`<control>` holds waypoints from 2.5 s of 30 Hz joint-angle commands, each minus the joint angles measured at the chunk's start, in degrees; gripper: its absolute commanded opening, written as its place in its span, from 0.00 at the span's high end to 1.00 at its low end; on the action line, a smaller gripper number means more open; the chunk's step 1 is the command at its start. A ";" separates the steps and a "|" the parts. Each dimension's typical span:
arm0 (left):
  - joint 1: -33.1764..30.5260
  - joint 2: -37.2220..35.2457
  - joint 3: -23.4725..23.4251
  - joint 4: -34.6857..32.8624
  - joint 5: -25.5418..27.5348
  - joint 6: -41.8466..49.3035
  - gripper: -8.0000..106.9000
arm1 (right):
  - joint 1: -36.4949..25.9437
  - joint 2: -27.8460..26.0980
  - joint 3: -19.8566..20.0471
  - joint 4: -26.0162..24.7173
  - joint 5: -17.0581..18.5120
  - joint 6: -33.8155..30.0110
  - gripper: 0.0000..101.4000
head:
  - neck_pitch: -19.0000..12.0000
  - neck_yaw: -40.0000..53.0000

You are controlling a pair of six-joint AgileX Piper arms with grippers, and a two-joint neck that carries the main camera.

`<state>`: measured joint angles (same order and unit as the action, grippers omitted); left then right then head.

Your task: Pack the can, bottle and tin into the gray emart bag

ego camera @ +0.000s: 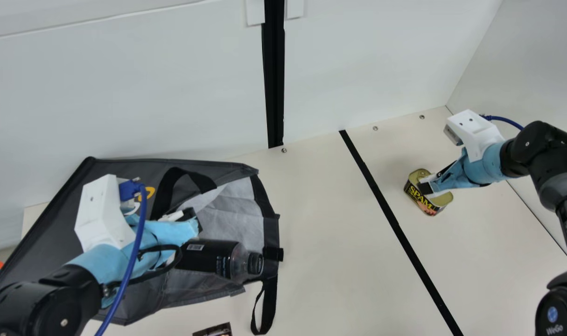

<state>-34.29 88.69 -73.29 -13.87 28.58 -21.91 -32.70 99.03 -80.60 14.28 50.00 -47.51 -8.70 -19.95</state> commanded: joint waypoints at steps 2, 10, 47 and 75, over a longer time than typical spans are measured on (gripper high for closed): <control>0.00 0.00 0.00 0.00 0.00 0.00 0.84 | 0.13 0.69 0.32 0.04 -0.35 -0.11 0.10 | -1.30 -0.05; 0.00 0.00 0.00 0.00 0.00 0.00 0.84 | 0.68 2.99 0.45 -0.10 -1.33 -0.03 0.10 | -1.30 -0.05; 0.00 0.00 0.00 0.00 0.00 0.00 0.84 | 3.48 13.37 -2.34 -4.65 -3.94 4.28 0.70 | -1.30 -0.05; 0.00 0.00 0.00 0.00 0.00 0.00 0.84 | 7.10 6.58 0.08 -2.40 -3.27 0.56 1.00 | -1.30 -0.05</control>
<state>-34.29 88.69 -73.29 -13.87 28.58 -21.91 -25.64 105.80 -80.59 11.78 46.81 -46.87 -8.70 -19.86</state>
